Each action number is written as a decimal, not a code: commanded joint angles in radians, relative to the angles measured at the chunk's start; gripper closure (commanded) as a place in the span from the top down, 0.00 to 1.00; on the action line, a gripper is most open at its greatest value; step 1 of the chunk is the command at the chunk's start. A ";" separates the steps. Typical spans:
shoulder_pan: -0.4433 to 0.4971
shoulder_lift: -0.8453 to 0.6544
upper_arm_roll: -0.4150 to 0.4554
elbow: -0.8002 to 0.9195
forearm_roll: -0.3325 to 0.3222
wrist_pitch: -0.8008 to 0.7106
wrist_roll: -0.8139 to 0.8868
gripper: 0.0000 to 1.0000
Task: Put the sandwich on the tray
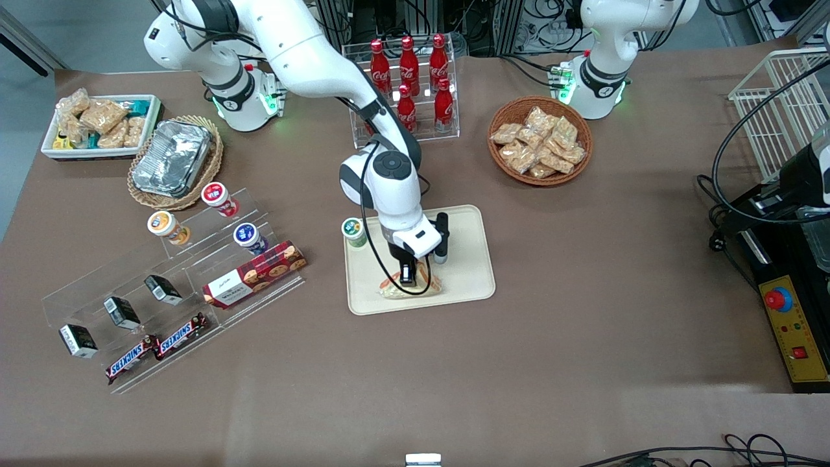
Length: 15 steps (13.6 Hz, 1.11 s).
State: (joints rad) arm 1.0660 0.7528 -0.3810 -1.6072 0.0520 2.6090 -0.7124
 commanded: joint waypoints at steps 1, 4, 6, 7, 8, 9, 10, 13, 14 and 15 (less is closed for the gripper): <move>-0.005 0.039 0.001 0.041 0.003 0.022 -0.012 0.00; -0.005 0.052 0.005 0.041 0.005 0.043 -0.012 0.00; -0.005 0.054 0.017 0.041 0.005 0.043 -0.012 0.03; -0.005 0.054 0.017 0.041 0.005 0.043 -0.013 0.03; 0.000 0.054 0.017 0.041 0.005 0.043 -0.013 0.05; 0.002 0.054 0.017 0.041 0.003 0.043 -0.013 0.49; 0.002 0.054 0.017 0.041 0.003 0.043 -0.016 0.99; -0.003 0.048 0.017 0.041 0.003 0.043 -0.016 1.00; -0.005 0.042 0.017 0.041 0.003 0.043 -0.016 1.00; -0.003 0.025 0.017 0.040 0.005 0.043 -0.016 1.00</move>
State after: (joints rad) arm 1.0667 0.7846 -0.3626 -1.5860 0.0520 2.6401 -0.7148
